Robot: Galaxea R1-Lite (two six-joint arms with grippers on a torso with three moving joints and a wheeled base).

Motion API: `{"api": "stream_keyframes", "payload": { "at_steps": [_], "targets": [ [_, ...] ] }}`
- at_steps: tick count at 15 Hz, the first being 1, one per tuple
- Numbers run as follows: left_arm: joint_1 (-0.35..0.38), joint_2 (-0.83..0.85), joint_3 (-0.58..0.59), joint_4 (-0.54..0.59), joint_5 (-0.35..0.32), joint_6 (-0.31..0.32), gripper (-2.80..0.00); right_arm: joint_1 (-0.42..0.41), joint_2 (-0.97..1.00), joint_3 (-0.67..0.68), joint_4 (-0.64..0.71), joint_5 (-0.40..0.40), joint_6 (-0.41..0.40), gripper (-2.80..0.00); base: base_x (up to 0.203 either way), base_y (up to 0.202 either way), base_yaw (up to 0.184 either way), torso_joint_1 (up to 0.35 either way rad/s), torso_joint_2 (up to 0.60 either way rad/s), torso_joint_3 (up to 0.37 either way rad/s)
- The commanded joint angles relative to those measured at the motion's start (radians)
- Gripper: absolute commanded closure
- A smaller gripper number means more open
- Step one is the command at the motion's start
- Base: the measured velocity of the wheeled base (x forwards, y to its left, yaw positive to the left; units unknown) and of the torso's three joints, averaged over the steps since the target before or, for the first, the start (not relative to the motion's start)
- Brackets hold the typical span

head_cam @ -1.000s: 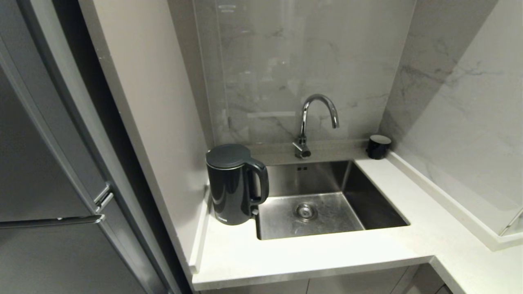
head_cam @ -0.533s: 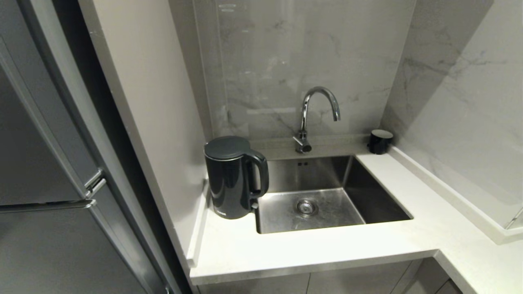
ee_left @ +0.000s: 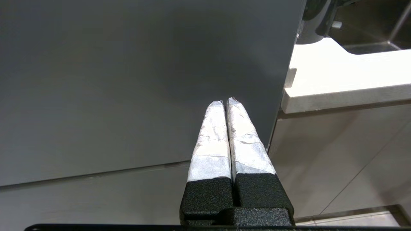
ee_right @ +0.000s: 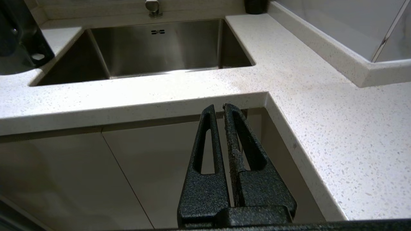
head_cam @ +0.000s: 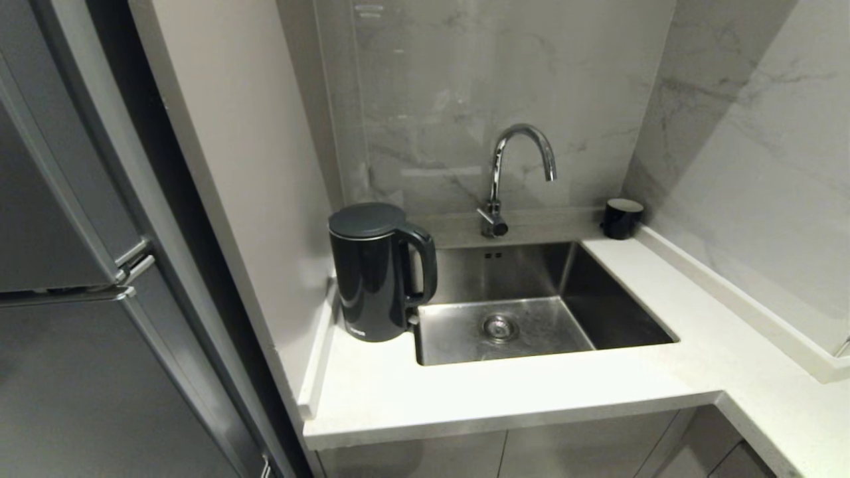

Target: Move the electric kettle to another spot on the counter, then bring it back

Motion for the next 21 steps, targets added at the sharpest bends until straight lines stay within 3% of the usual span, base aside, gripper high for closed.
{"api": "stream_keyframes", "payload": {
  "at_steps": [1, 21],
  "targets": [
    [-0.001, 0.002, 0.0, 0.001, 0.0, 0.001, 0.0, 0.0, 0.002, 0.0, 0.001, 0.0, 0.0, 0.0, 0.0, 0.0, 0.0, -0.129, 0.36, 0.227],
    [0.0, 0.002, 0.0, 0.001, 0.0, 0.001, 0.0, 0.0, 0.002, 0.0, -0.001, 0.0, -0.001, 0.0, 0.0, 0.0, 0.0, -0.129, 0.48, 0.351]
  ]
}}
